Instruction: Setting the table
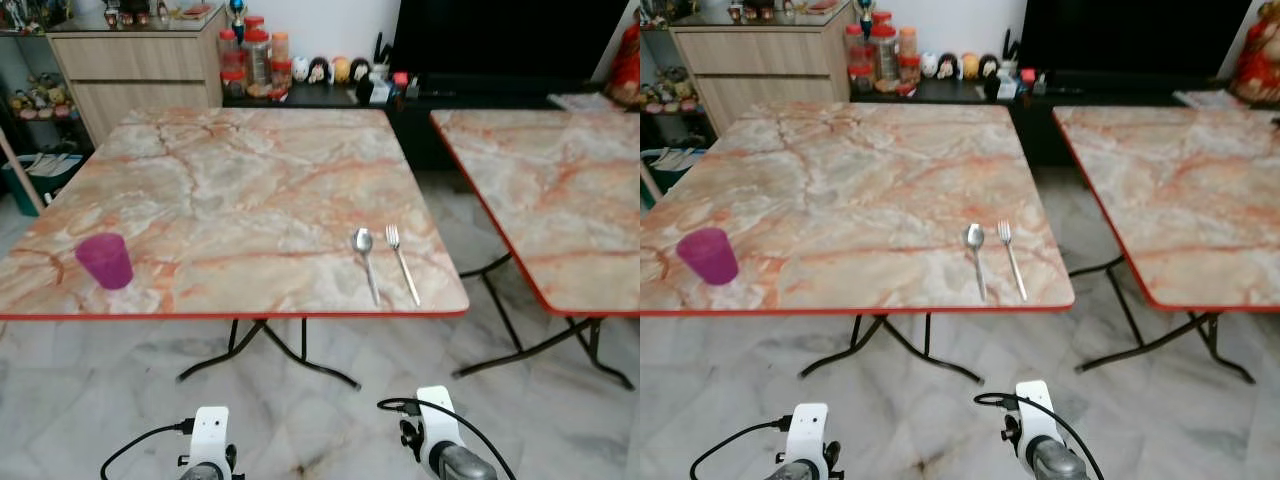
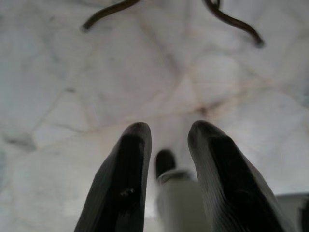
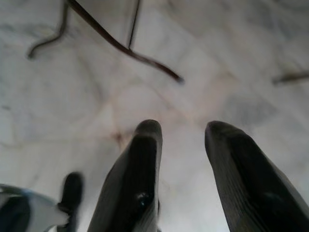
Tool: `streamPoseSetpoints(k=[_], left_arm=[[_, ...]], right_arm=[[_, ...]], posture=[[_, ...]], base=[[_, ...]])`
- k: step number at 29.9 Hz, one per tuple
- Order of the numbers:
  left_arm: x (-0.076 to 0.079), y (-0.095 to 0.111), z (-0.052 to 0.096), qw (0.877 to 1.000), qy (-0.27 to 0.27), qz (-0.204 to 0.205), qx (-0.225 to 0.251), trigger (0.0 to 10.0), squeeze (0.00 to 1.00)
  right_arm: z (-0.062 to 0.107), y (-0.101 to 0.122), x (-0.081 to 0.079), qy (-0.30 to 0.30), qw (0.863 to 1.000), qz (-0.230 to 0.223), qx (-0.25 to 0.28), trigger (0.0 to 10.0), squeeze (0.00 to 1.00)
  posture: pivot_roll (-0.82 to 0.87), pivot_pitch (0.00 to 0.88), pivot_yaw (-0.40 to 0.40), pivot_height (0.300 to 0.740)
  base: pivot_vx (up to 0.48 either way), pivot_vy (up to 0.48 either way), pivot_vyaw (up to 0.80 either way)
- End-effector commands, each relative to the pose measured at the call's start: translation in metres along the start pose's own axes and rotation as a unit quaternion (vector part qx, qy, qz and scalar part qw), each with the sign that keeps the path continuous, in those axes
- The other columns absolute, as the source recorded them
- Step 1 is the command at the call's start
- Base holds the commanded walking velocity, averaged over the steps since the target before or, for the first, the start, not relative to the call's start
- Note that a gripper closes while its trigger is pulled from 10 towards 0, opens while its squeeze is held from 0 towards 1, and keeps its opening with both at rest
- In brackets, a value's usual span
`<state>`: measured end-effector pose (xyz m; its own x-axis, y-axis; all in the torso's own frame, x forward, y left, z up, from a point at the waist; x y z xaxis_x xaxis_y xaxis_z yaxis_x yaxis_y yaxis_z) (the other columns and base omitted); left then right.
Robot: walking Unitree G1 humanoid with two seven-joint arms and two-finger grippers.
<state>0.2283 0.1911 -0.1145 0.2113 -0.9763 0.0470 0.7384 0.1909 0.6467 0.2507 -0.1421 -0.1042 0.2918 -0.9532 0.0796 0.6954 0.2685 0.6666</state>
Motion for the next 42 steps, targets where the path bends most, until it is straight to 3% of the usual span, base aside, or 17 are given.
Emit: streamPoseSetpoints(k=[1,7,12,15,22,27,31,35,40,41,42], left_arm=[[0.002,0.000,0.000,1.000,-0.002,-0.003,-0.001,10.0,0.00],[0.002,-0.002,0.000,1.000,-0.004,-0.005,-0.004,10.0,0.00],[0.002,-0.002,0.000,1.000,-0.005,-0.006,-0.005,10.0,0.00],[0.002,-0.003,0.000,1.000,-0.005,-0.006,-0.006,10.0,0.00],[0.003,-0.005,0.001,1.000,-0.006,-0.007,-0.008,10.0,0.00],[0.003,-0.005,0.001,1.000,-0.007,-0.009,-0.007,10.0,0.00],[0.003,-0.005,0.001,1.000,-0.007,-0.009,-0.007,10.0,0.00],[0.004,-0.004,0.001,1.000,-0.007,-0.011,-0.007,10.0,0.00],[0.004,-0.004,0.001,1.000,-0.007,-0.011,-0.006,10.0,0.00],[0.004,-0.004,0.001,1.000,-0.008,-0.012,-0.005,10.0,0.00],[0.004,-0.003,0.000,1.000,-0.008,-0.013,-0.005,10.0,0.00]], right_arm=[[-0.001,0.008,-0.001,0.002,1.000,0.006,0.014,10.0,0.00],[-0.003,0.034,-0.005,0.009,0.997,0.041,0.062,10.0,0.00],[-0.002,0.067,-0.020,0.041,0.986,0.089,0.133,10.0,0.00],[0.000,0.081,-0.027,0.053,0.975,0.130,0.171,10.0,0.00],[0.011,0.111,-0.035,0.060,0.950,0.169,0.257,10.0,0.00],[0.027,0.153,-0.040,0.060,0.919,0.169,0.351,10.0,0.00],[0.028,0.155,-0.041,0.059,0.917,0.171,0.356,10.0,0.00],[0.043,0.191,-0.042,0.049,0.893,0.163,0.417,10.0,0.00],[0.044,0.208,-0.029,0.021,0.894,0.136,0.427,10.0,0.00],[0.040,0.211,-0.014,-0.006,0.905,0.108,0.412,10.0,0.00],[0.039,0.212,-0.010,-0.015,0.907,0.100,0.408,10.0,0.00]], posture=[[-0.04,0.000,-0.036,0.740],[-0.04,0.000,-0.035,0.740],[-0.06,0.000,-0.034,0.740],[-0.06,0.000,-0.034,0.740],[-0.07,0.000,-0.032,0.740],[-0.08,0.000,-0.030,0.740],[-0.08,0.000,-0.030,0.740],[-0.08,0.000,-0.026,0.740],[-0.09,0.000,-0.022,0.740],[-0.09,0.000,-0.022,0.740],[-0.09,0.000,-0.022,0.740]], base=[[0.000,0.000,0.00],[0.000,0.000,0.00],[0.000,0.000,0.00],[0.000,0.000,0.00],[0.000,0.000,0.00],[0.000,0.000,0.00],[0.000,0.000,0.00],[0.000,0.000,0.00],[0.000,0.000,0.00],[0.000,0.000,0.00],[0.000,0.000,0.00]])
Point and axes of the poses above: a point about 5 cm out from each wrist's last joint towards the gripper, its own z axis pointing back from the gripper into the wrist, its own y axis along the axis of the wrist's last joint, x = y × z, the point moved 5 cm from there along -z, pointing out of the wrist towards the gripper, and after that the axes turned 11 degrees about z, right-handed, at the moved point
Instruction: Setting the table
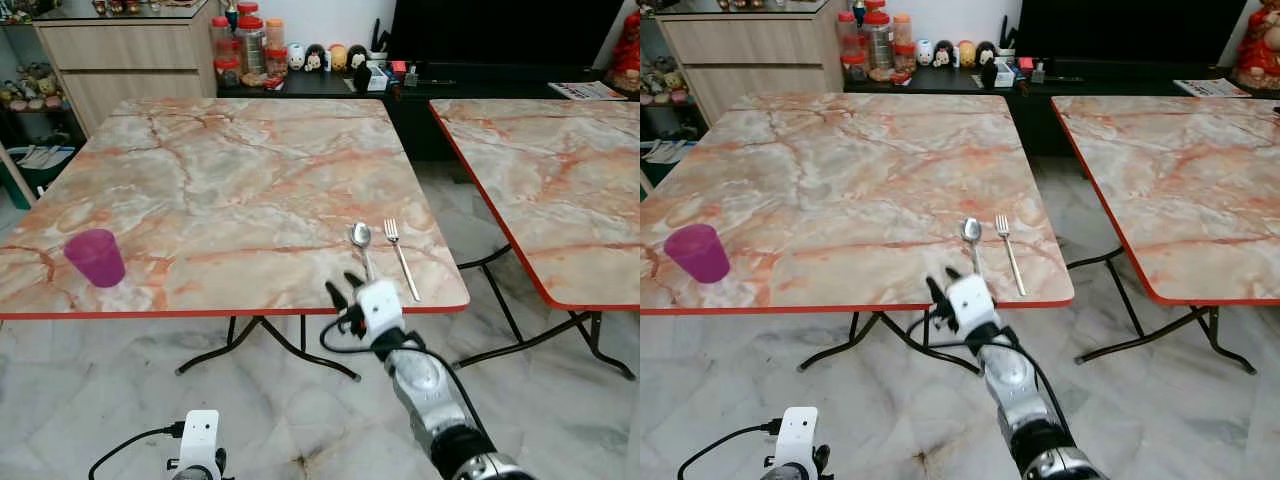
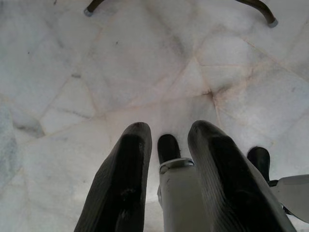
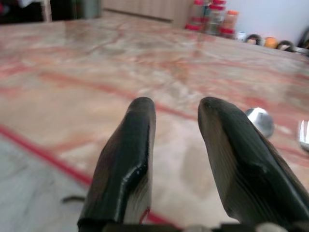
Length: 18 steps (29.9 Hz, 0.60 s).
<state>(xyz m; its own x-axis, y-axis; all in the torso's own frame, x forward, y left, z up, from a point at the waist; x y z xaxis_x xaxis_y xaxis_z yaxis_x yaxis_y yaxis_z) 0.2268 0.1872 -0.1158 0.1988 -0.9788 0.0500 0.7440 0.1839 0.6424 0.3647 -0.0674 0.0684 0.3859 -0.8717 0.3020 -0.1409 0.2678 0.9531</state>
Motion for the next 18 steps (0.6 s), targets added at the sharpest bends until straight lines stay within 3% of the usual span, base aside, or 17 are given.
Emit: streamPoseSetpoints(k=[1,4,7,9,13,18], left_arm=[[0.001,0.000,0.000,1.000,-0.003,-0.009,-0.001,10.0,0.00],[0.001,0.001,0.000,1.000,-0.003,-0.009,0.001,10.0,0.00],[0.001,0.002,0.000,1.000,-0.003,-0.007,0.002,10.0,0.00],[0.001,0.003,0.000,1.000,-0.003,-0.007,0.003,10.0,0.00],[0.002,0.004,-0.001,1.000,-0.004,-0.008,0.004,10.0,0.00],[0.003,0.005,-0.001,1.000,-0.005,-0.008,0.006,10.0,0.00]], right_arm=[[-0.001,-0.009,0.024,-0.057,0.997,-0.029,-0.033,10.0,0.00],[-0.003,-0.012,0.044,-0.107,0.991,-0.060,-0.053,10.0,0.00],[-0.006,-0.012,0.052,-0.125,0.987,-0.073,-0.063,10.0,0.00],[-0.008,-0.010,0.053,-0.127,0.987,-0.075,-0.061,10.0,0.00],[-0.010,-0.007,0.050,-0.126,0.988,-0.071,-0.058,10.0,0.00],[-0.011,-0.006,0.043,-0.120,0.988,-0.079,-0.055,10.0,0.00]], posture=[[-0.08,0.000,-0.020,0.740],[-0.09,0.000,-0.019,0.740],[-0.09,0.000,-0.019,0.740],[-0.09,0.000,-0.019,0.740],[-0.08,0.000,-0.020,0.740],[-0.08,0.000,-0.019,0.740]], base=[[0.000,0.000,0.00],[0.000,0.000,0.00],[0.000,0.000,-0.21],[0.000,0.000,-0.76],[0.000,0.000,0.00],[0.250,0.000,0.00]])
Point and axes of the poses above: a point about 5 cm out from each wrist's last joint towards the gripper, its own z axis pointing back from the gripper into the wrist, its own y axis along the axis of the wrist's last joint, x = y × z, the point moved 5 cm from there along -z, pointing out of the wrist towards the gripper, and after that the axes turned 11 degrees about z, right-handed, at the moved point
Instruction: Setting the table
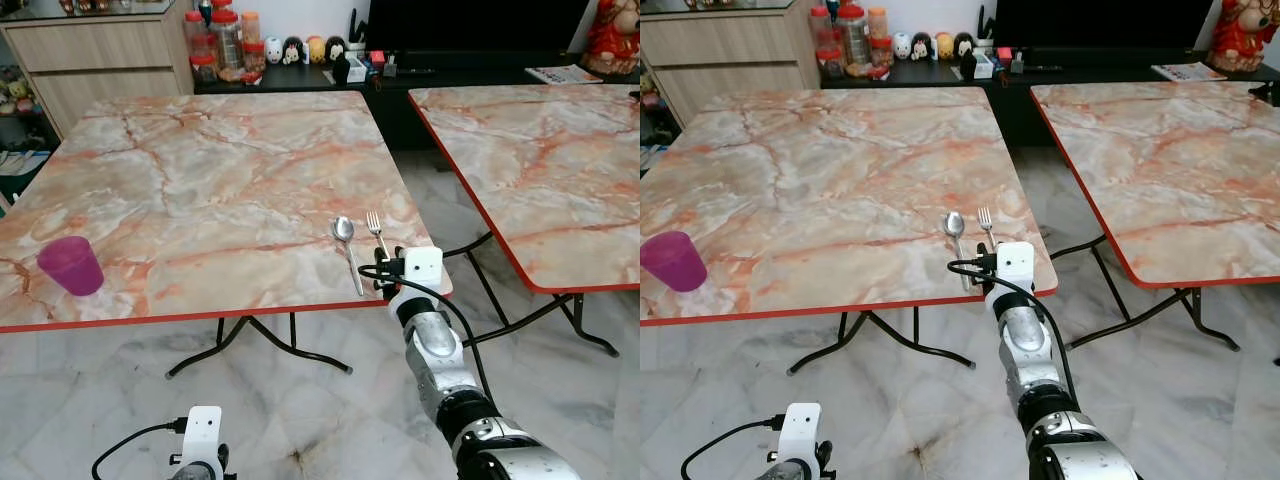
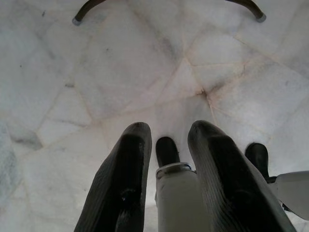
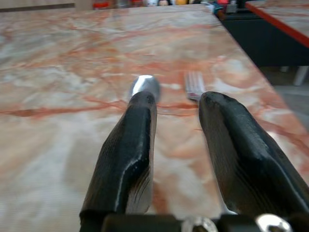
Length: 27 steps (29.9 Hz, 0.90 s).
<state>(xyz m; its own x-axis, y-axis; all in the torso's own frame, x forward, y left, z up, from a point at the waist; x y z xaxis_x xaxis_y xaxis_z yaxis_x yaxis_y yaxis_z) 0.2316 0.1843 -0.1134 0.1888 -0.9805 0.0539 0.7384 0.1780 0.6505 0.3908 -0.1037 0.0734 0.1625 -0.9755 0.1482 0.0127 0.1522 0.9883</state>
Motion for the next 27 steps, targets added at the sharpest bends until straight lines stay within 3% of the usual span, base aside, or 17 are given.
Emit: streamPoseSetpoints(k=[1,8,27], left_arm=[[-0.002,0.001,0.000,1.000,0.001,-0.006,0.001,10.0,0.00],[-0.002,0.000,0.000,1.000,0.002,-0.006,0.000,10.0,0.00],[-0.002,0.000,0.000,1.000,0.002,-0.007,-0.001,10.0,0.00]], right_arm=[[-0.001,0.002,-0.005,0.008,1.000,0.000,0.002,10.0,0.00],[0.000,0.008,-0.016,0.041,0.999,0.018,0.025,10.0,0.00],[0.000,0.007,-0.015,0.036,0.999,0.000,0.022,10.0,0.00]], posture=[[-0.08,0.000,-0.019,0.740],[-0.08,0.000,-0.018,0.740],[-0.08,0.000,-0.020,0.740]], base=[[0.270,0.000,0.00],[0.273,0.000,0.25],[0.261,0.000,0.04]])
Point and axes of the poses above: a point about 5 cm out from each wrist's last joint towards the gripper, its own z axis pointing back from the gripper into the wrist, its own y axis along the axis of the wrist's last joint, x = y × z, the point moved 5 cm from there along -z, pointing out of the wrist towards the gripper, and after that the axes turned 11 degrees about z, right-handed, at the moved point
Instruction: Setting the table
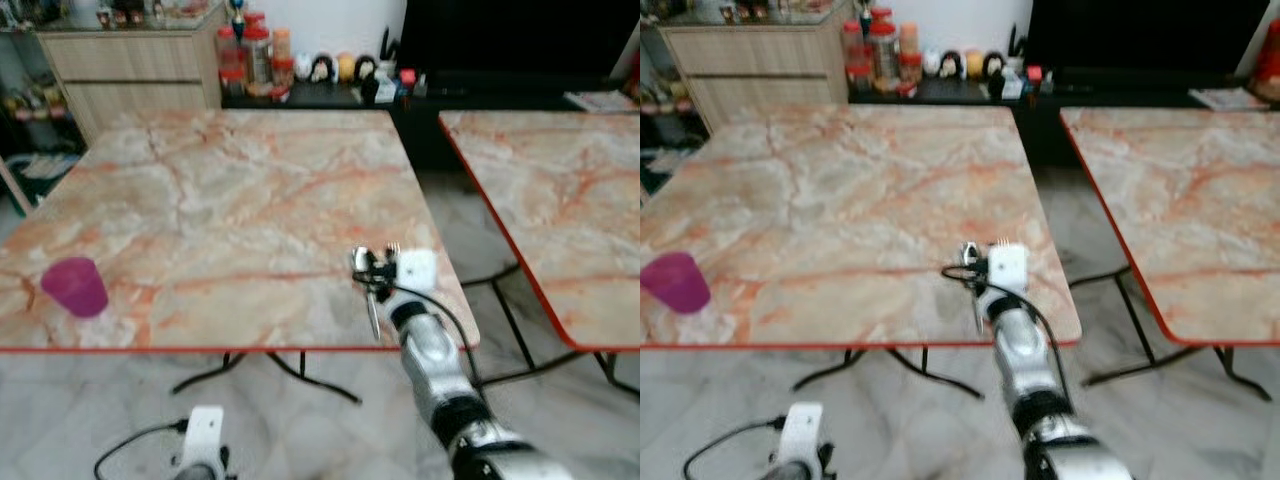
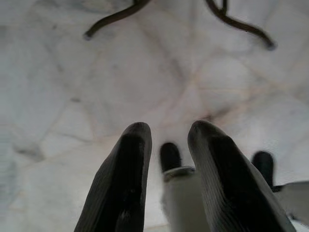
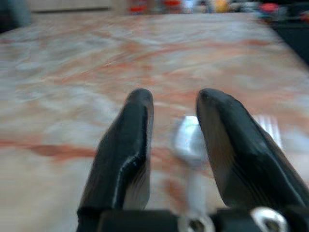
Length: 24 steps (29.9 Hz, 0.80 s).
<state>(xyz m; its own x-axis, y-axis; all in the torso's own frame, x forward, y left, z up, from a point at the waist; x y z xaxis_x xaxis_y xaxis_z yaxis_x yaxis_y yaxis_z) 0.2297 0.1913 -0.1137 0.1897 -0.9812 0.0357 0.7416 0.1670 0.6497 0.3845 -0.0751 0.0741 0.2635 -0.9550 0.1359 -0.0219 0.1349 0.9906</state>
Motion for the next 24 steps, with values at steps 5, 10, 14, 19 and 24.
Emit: streamPoseSetpoints(k=[5,10,14,19,24], left_arm=[[0.006,-0.001,0.000,1.000,-0.007,-0.001,-0.002,10.0,0.00],[0.006,0.000,0.000,1.000,-0.008,-0.002,-0.002,10.0,0.00],[0.006,-0.001,0.000,1.000,-0.008,-0.002,-0.002,10.0,0.00],[0.006,0.000,0.000,1.000,-0.008,-0.002,-0.003,10.0,0.00],[0.007,0.000,0.000,1.000,-0.009,-0.003,-0.003,10.0,0.00]], right_arm=[[0.001,-0.001,0.014,-0.027,1.000,0.006,-0.005,10.0,0.00],[0.002,-0.008,0.015,-0.039,0.999,0.008,-0.025,10.0,0.00],[0.001,-0.012,0.014,-0.038,0.999,-0.002,-0.038,10.0,1.00],[-0.001,-0.013,0.018,-0.050,0.997,0.006,-0.054,10.0,1.00],[-0.002,-0.024,0.021,-0.062,0.993,0.007,-0.099,10.0,0.00]], posture=[[-0.09,0.000,-0.018,0.740],[-0.09,0.000,-0.018,0.740],[-0.09,0.000,-0.018,0.740],[-0.08,0.000,-0.017,0.740],[-0.08,0.000,-0.016,0.740]], base=[[0.000,0.000,0.00],[0.000,0.000,0.00],[0.000,0.000,0.00],[0.000,0.000,0.00],[0.000,0.000,0.00]])
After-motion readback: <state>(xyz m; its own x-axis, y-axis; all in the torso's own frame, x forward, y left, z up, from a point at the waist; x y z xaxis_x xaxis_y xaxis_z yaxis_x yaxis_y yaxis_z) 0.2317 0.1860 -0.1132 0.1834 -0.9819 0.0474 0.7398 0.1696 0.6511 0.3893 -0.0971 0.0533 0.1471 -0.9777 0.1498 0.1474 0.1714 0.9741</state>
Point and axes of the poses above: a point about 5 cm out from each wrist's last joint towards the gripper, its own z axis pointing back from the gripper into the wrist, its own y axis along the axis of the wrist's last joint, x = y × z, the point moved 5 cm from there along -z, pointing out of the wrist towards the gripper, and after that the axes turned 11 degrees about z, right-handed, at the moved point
